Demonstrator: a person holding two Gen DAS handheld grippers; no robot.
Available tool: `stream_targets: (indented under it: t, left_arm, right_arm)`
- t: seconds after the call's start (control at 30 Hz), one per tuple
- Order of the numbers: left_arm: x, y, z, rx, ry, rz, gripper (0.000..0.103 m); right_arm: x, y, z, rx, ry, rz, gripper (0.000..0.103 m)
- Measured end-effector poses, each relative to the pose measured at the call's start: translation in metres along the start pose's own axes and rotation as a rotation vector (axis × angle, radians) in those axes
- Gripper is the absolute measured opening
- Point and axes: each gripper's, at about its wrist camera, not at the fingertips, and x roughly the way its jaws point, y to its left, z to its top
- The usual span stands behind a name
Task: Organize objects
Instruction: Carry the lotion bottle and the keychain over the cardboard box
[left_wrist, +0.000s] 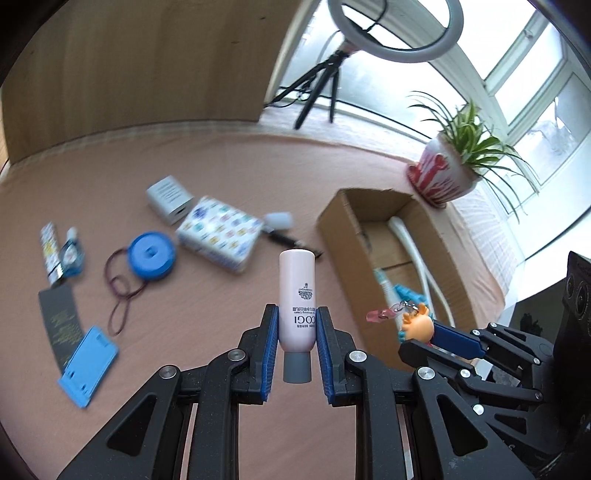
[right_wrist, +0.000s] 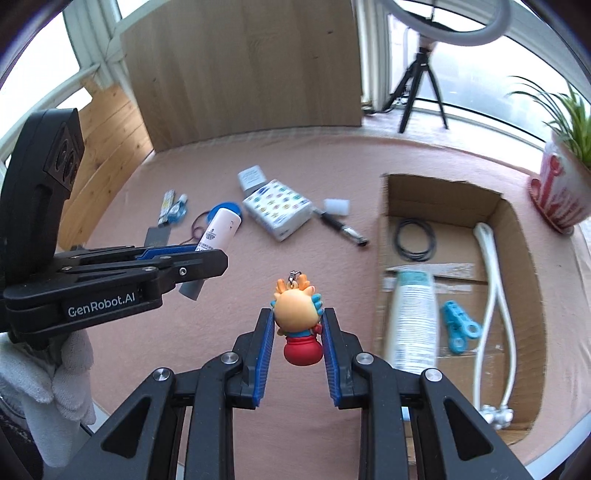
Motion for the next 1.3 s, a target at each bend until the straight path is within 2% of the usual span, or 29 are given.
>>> stream_targets:
  t: [0.3,0.6,0.9,1.3]
  left_arm:
    - [0.029,-0.053,0.03,0.065,0.007,-0.046,0.021]
    - [0.078,-0.094,0.052,0.12,0.052,-0.047,0.021]
    - [0.127,-0.115,0.069,0.129,0.108,-0.039,0.021]
    - [0.154,-0.134,0.082,0.145,0.135,-0.027,0.021]
  right_arm:
    - [-0.03,-0.065,0.0,0.111,-0.054,-0.048,0.023]
    - [-0.032,-0.114,-0.004,0.194,-0.056,-0.068,0.023]
    - [-0.019,-0.127,-0.007,0.212,-0.03,-0.048,0.023]
    - [-0.009,-0.133,-0.005,0.206,-0.014,-0.035,0.023]
